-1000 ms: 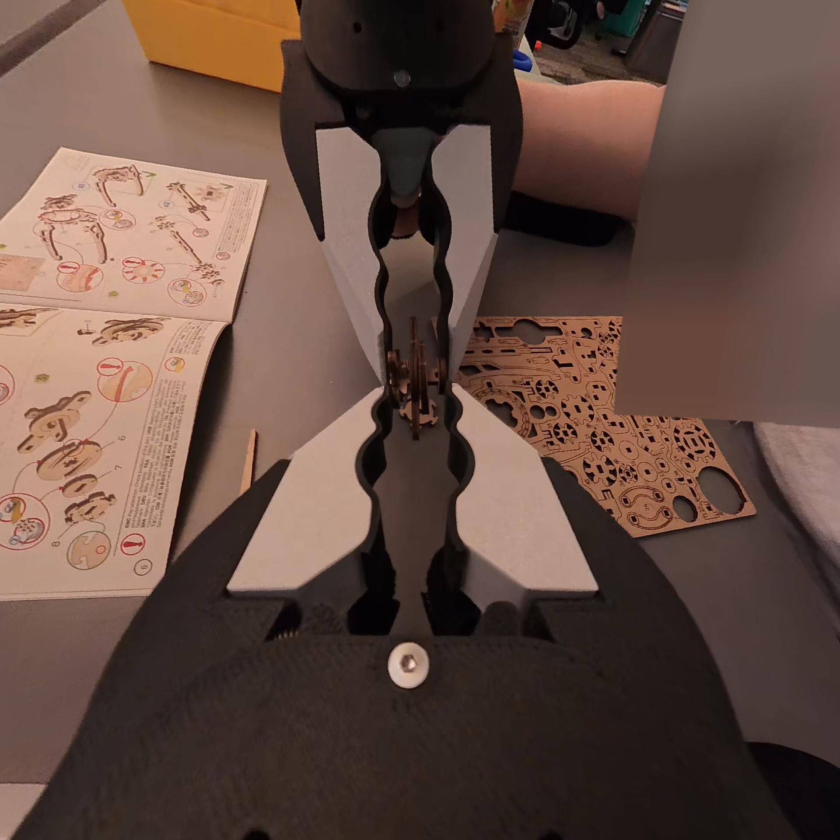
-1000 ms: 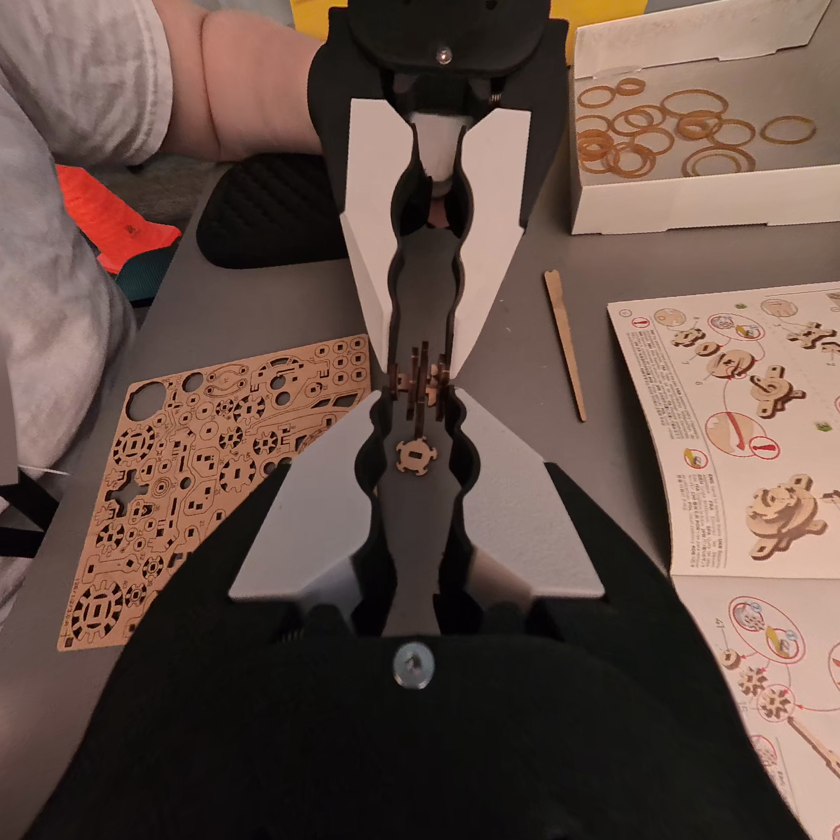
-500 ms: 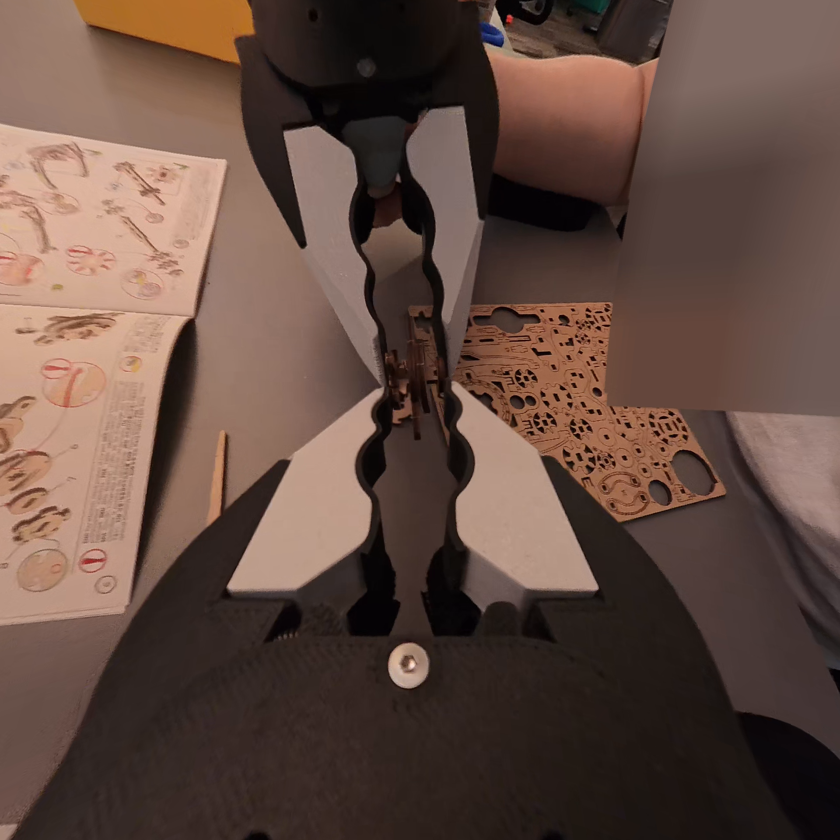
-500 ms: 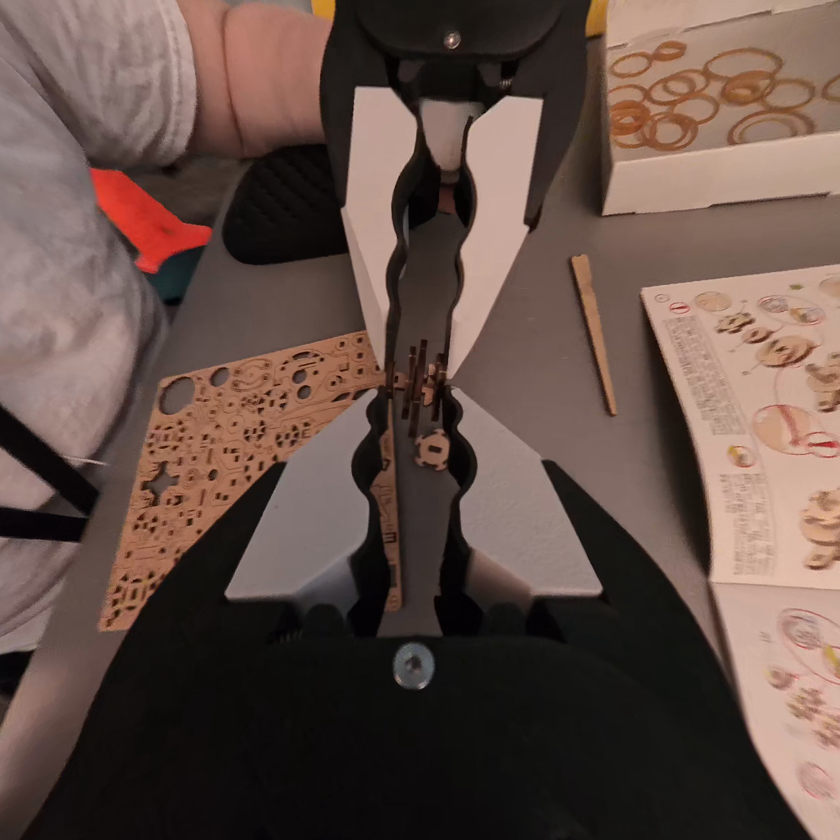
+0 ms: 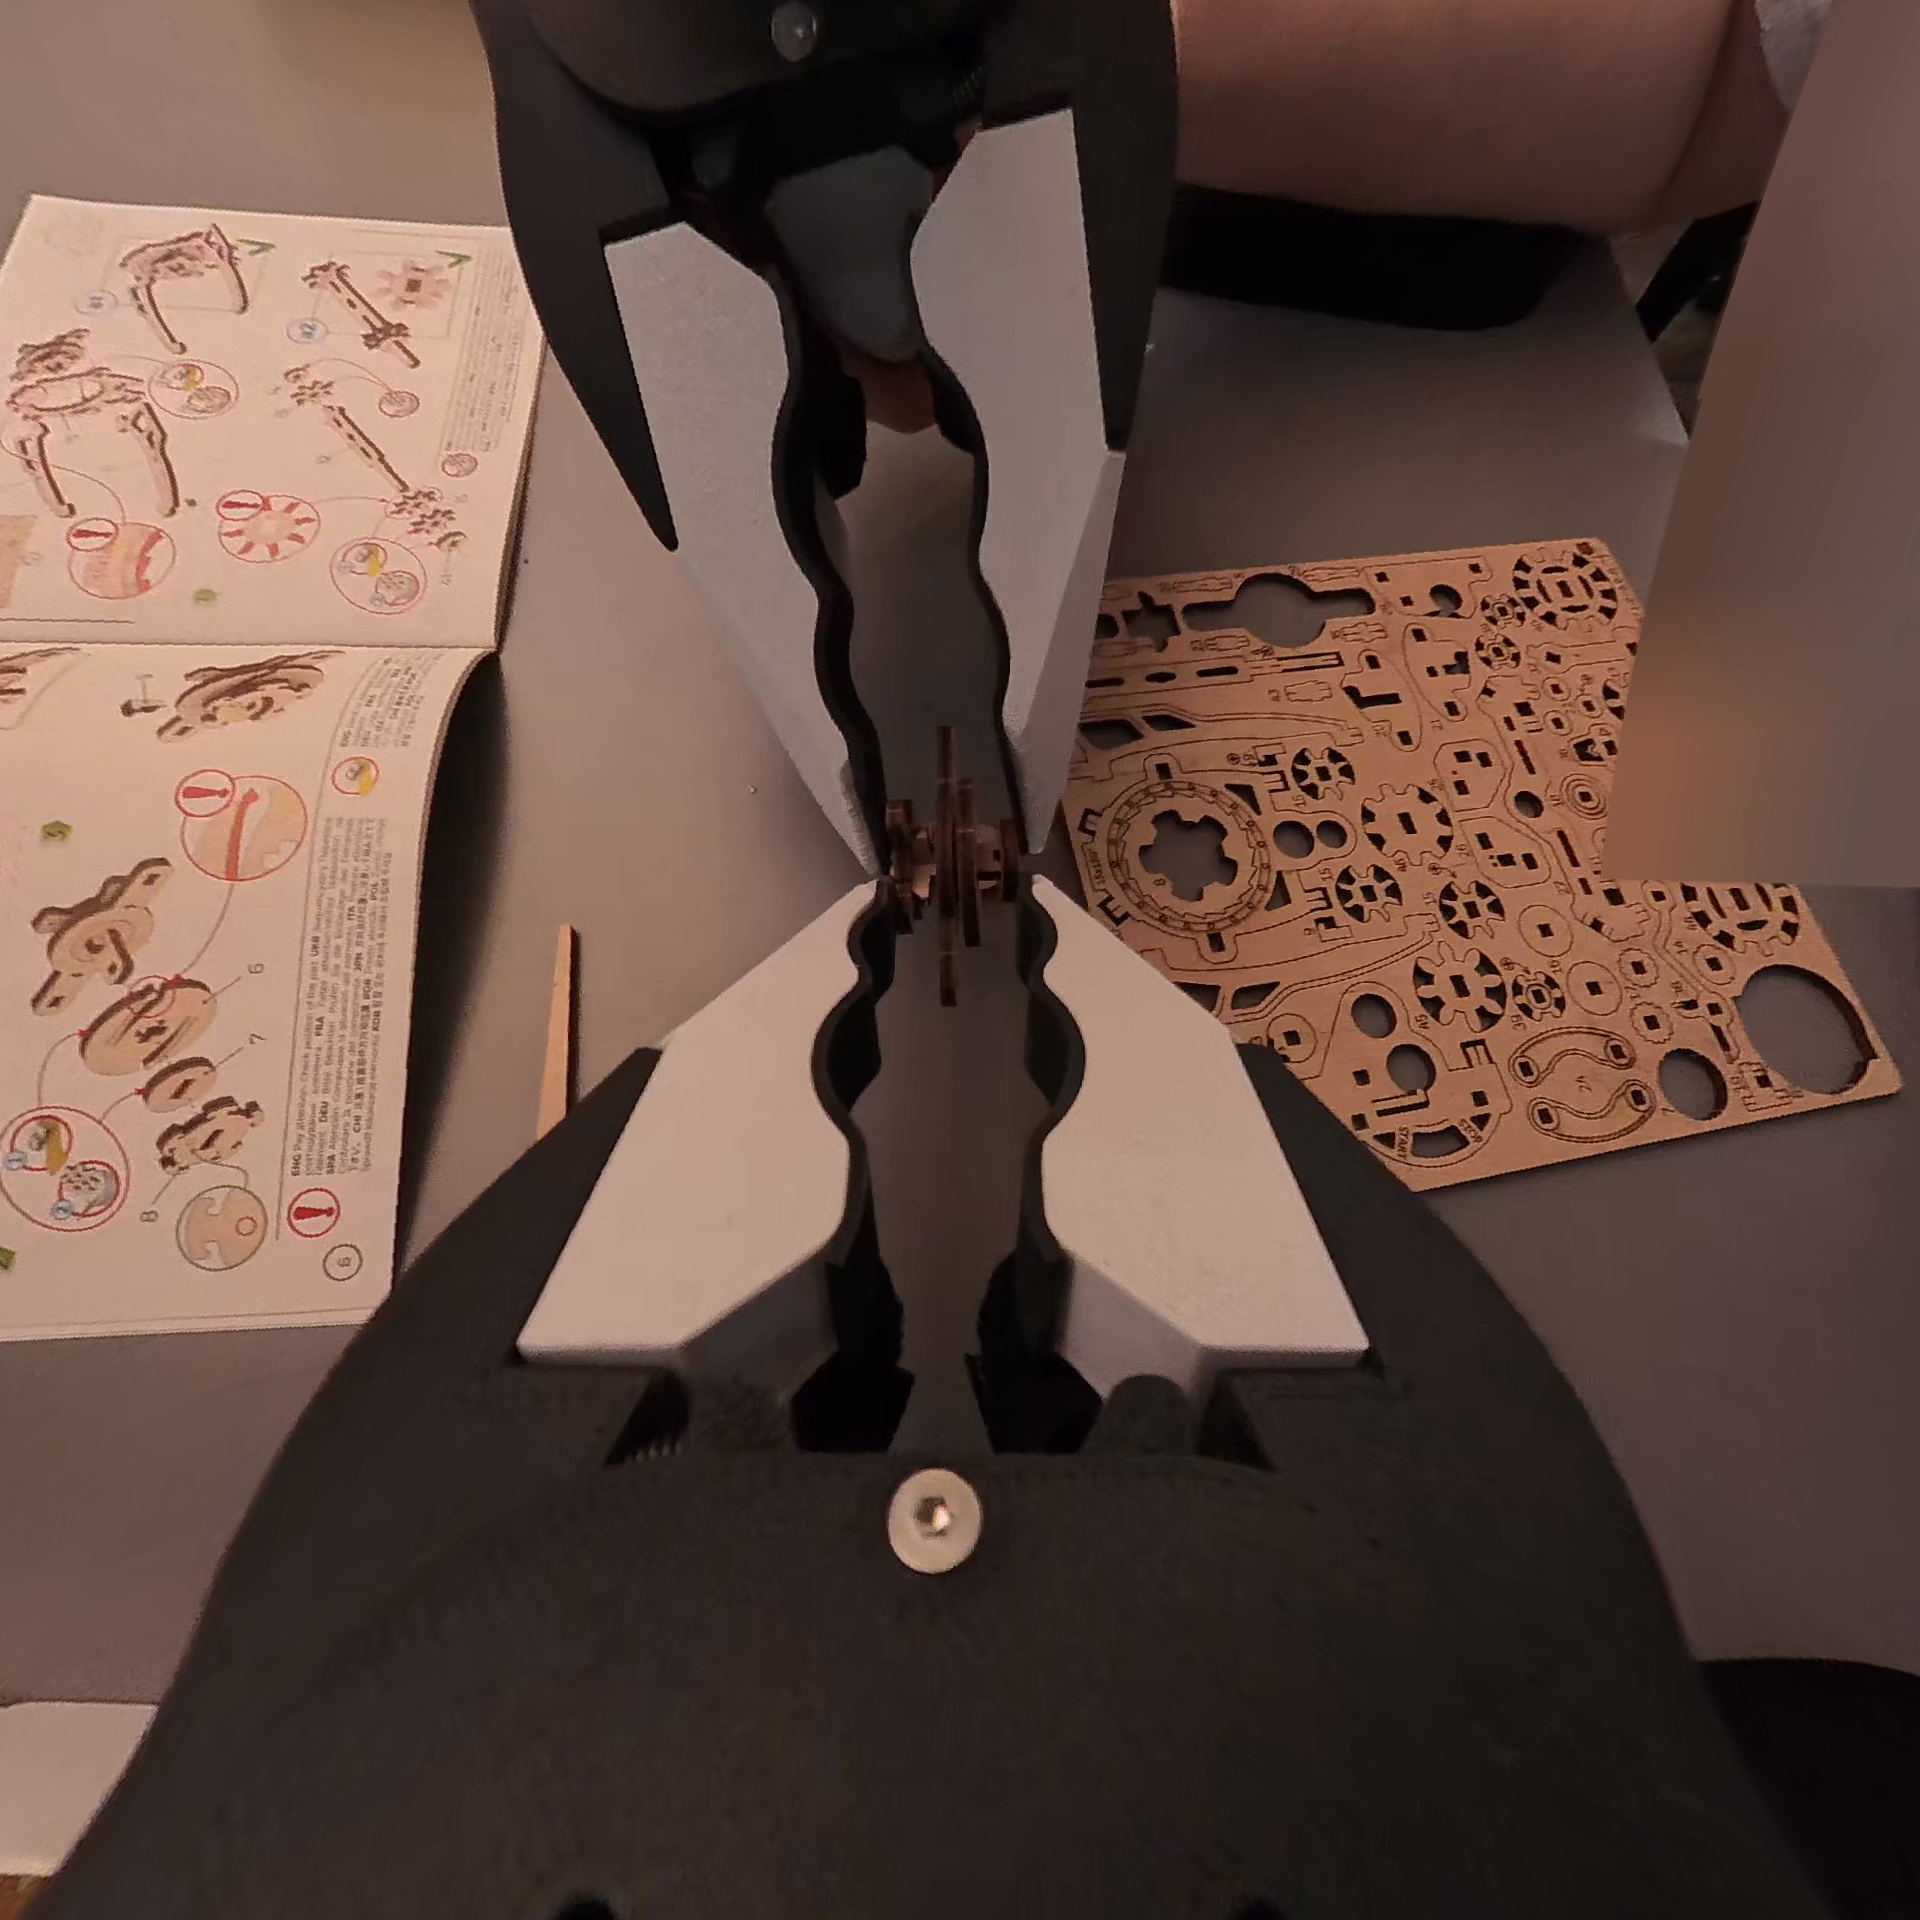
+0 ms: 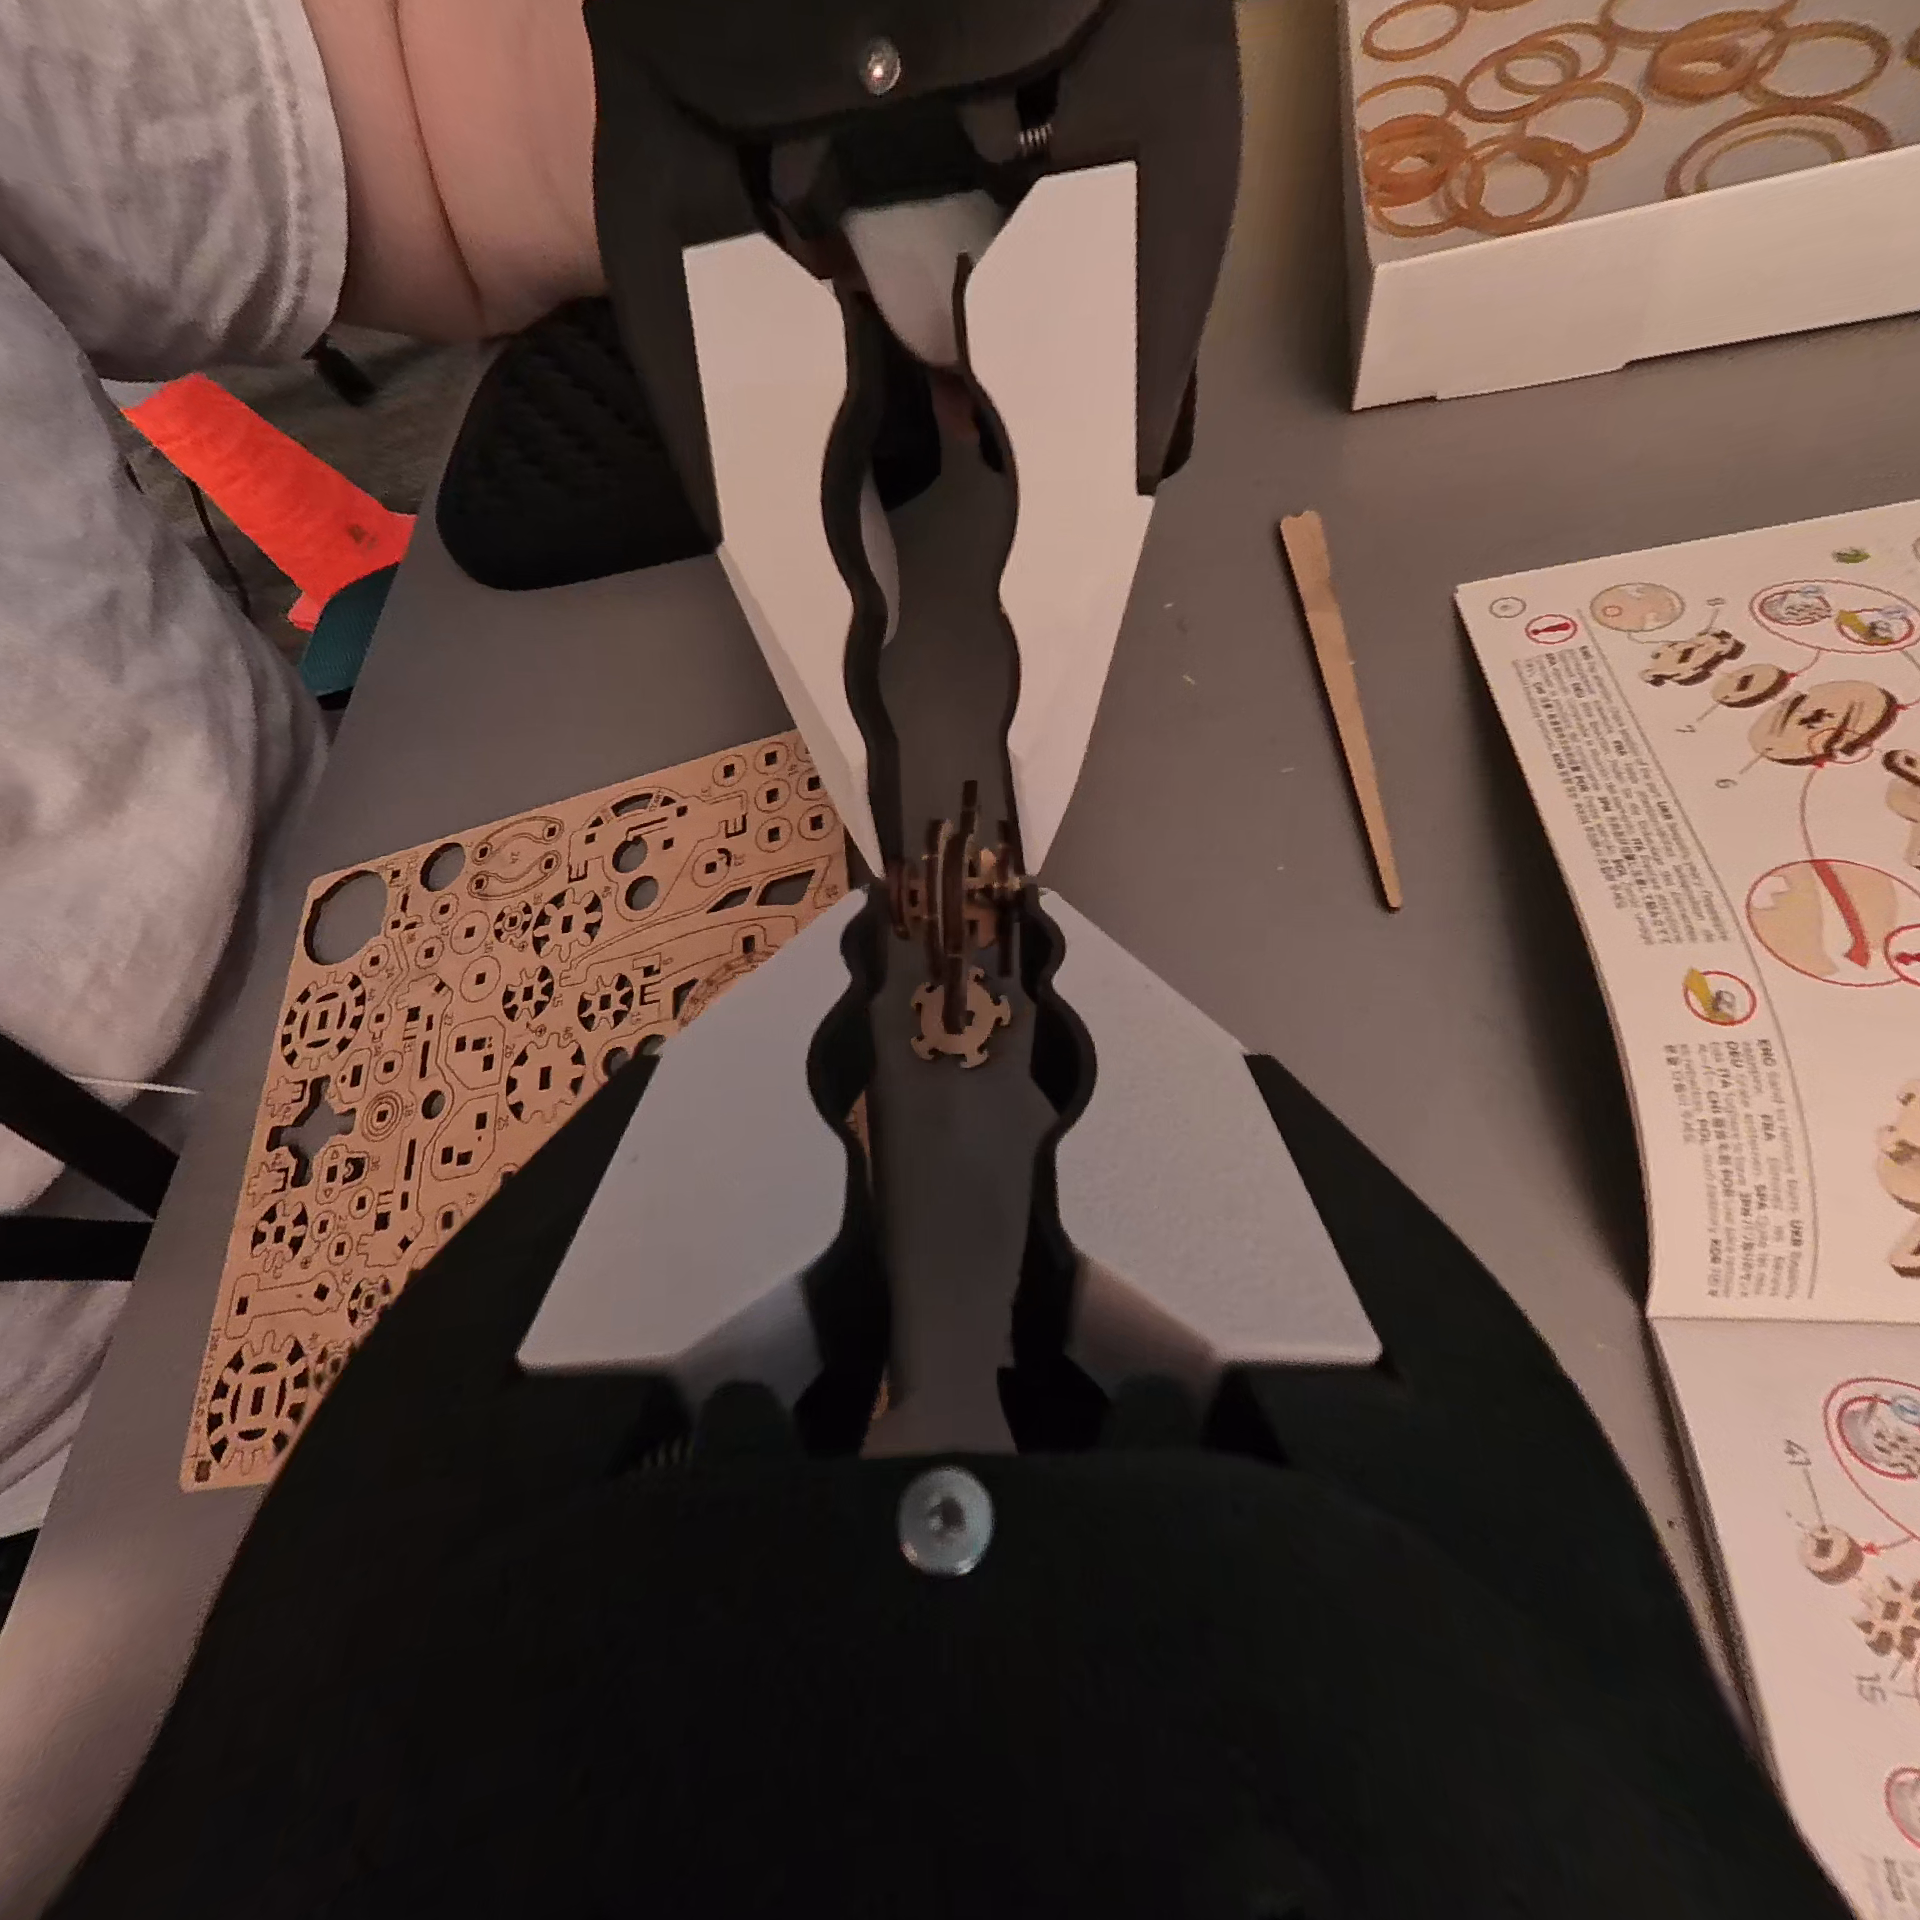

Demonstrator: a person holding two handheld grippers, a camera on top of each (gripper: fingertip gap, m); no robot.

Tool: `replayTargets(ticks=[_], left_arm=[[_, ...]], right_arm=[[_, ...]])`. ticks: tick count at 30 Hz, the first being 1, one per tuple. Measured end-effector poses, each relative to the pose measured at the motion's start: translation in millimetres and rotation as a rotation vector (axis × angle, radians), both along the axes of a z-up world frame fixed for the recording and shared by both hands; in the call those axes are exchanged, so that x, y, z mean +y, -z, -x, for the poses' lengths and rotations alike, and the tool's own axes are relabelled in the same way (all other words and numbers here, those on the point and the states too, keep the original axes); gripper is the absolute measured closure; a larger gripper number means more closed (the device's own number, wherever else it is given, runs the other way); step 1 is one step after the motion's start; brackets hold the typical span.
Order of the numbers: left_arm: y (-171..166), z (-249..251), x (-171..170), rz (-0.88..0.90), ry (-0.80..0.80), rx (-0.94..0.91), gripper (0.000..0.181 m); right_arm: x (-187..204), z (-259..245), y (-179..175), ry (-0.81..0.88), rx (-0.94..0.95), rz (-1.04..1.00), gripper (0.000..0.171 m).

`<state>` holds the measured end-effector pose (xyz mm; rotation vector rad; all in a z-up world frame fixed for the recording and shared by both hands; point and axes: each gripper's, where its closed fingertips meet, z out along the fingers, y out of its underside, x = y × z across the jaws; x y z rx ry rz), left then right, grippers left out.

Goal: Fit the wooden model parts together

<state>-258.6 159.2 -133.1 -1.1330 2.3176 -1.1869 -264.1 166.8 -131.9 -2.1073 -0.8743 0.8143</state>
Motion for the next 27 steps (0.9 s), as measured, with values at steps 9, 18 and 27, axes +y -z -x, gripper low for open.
replayTargets(ticks=[9, 18, 27], left_arm=[[-3.5, 1.1, -2.9, 0.043, 0.002, 0.018, 0.161], [-26.9, -12.8, 16.2, 0.228, -0.126, -0.046, 0.143], [-67.0, -18.3, 25.5, 0.477, -0.184, -0.167, 0.16]], right_arm=[[-2.9, 1.1, -3.3, -0.029, -0.038, -0.024, 0.149], [17.9, -19.2, -46.1, 0.134, 0.339, -0.009, 0.148], [28.4, -21.5, -71.3, 0.207, 0.577, -0.013, 0.149]])
